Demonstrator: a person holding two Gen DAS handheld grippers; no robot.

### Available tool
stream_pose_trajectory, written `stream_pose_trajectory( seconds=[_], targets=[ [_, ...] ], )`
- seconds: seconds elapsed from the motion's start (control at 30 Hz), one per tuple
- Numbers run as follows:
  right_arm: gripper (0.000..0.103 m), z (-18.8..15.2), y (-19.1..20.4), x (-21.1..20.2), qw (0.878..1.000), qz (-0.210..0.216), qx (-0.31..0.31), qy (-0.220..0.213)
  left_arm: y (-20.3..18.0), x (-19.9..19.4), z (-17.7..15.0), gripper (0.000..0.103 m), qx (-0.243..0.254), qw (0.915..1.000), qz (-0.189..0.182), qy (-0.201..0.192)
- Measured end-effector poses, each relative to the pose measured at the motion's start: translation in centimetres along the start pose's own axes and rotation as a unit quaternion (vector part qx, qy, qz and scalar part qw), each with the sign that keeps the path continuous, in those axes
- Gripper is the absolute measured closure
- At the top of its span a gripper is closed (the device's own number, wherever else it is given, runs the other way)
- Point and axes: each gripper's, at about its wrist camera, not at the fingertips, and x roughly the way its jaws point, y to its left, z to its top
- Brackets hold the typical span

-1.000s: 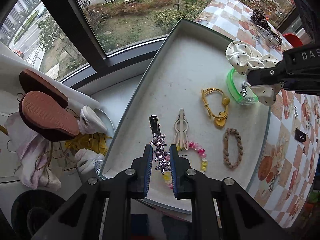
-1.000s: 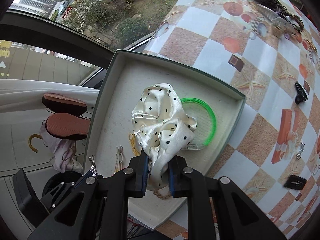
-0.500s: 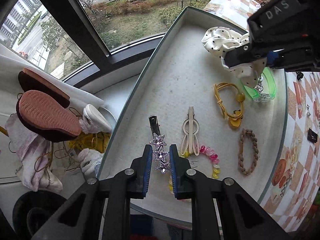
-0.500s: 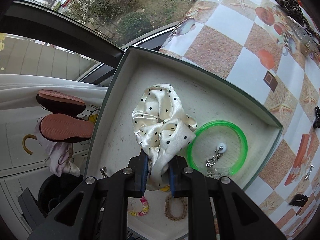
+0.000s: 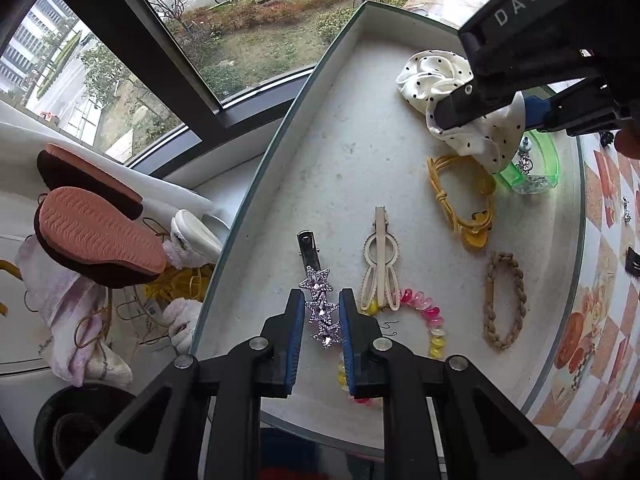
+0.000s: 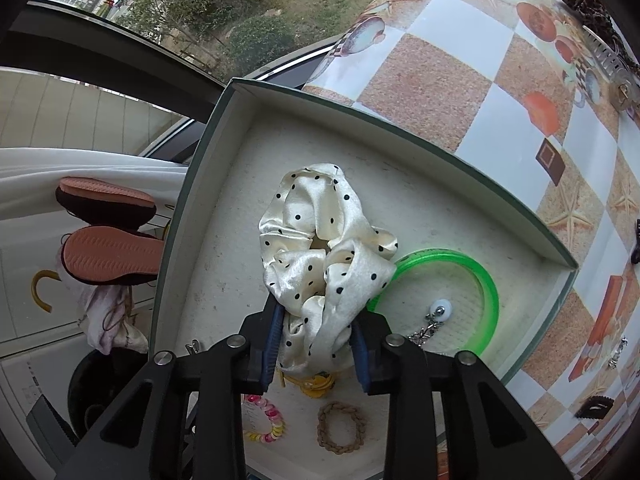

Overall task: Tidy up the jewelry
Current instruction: 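Lower both items into the white box and open both grippers, then withdraw both open grippers from the box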

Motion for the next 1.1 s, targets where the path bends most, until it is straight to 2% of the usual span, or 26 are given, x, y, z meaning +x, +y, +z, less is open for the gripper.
stream_pose_trajectory(
  seconds=[0.03, 0.07, 0.1, 0.13, 0.17, 0.23, 0.43, 0.5, 0.6, 0.7, 0.87, 0.9, 0.93, 1.1],
  targets=[
    [0.060, 0.0, 0.0, -0.1, 1.000, 0.003, 0.000, 0.000, 0.0, 0.0, 0.0, 0.082, 0.000, 1.0000, 0.001, 0.001],
    [0.058, 0.1, -0.1, -0.3, 1.000, 0.005, 0.000, -0.002, -0.1, 0.0, 0.1, 0.078, 0.001, 1.0000, 0.003, 0.001],
    [0.055, 0.1, 0.0, -0.5, 1.000, 0.008, 0.000, -0.004, -0.1, -0.1, 0.1, 0.068, 0.001, 1.0000, 0.006, -0.001],
    [0.051, 0.1, 0.1, -0.7, 1.000, 0.010, 0.000, -0.007, 0.0, -0.3, 0.1, 0.035, -0.001, 0.9999, 0.010, -0.006],
    [0.049, 0.1, 0.2, -0.9, 1.000, 0.014, 0.001, -0.010, 0.0, -0.7, 0.1, 0.011, -0.003, 0.9998, 0.017, -0.015],
    [0.042, 0.1, 0.2, -1.5, 1.000, 0.022, 0.001, -0.016, -0.2, -1.4, 0.1, 0.009, 0.002, 0.9992, 0.025, -0.032],
    [0.033, -0.1, -0.1, -3.3, 0.999, 0.037, 0.009, -0.034, -0.4, -1.7, 0.4, 0.009, 0.005, 0.9995, 0.020, -0.024],
    [0.027, -0.3, -0.4, -4.0, 0.998, 0.042, 0.012, -0.041, -0.4, -1.9, 0.4, 0.000, 0.004, 0.9996, 0.018, -0.022],
    [0.019, -0.7, -1.0, -4.9, 0.997, 0.048, 0.021, -0.051, -0.5, -2.3, 0.4, 0.000, 0.009, 0.9996, 0.015, -0.024],
    [0.017, -1.2, -2.0, -5.7, 0.996, 0.054, 0.029, -0.060, -1.0, -2.7, 0.6, 0.000, 0.017, 0.9994, 0.017, -0.026],
    [0.014, -2.6, -3.1, -6.9, 0.995, 0.058, 0.023, -0.079, -1.9, -3.7, 1.3, 0.000, 0.025, 0.9974, 0.055, -0.040],
    [0.003, -2.9, -3.3, -7.2, 0.995, 0.056, 0.022, -0.085, -2.0, -3.8, 1.4, 0.000, 0.027, 0.9968, 0.062, -0.042],
    [0.000, -3.2, -3.6, -7.5, 0.994, 0.055, 0.021, -0.093, -2.2, -4.0, 1.6, 0.000, 0.029, 0.9965, 0.065, -0.044],
    [0.000, -4.5, -6.0, -8.8, 0.991, 0.059, 0.044, -0.107, -3.1, -4.5, 2.4, 0.000, 0.038, 0.9952, 0.075, -0.051]
  ],
)
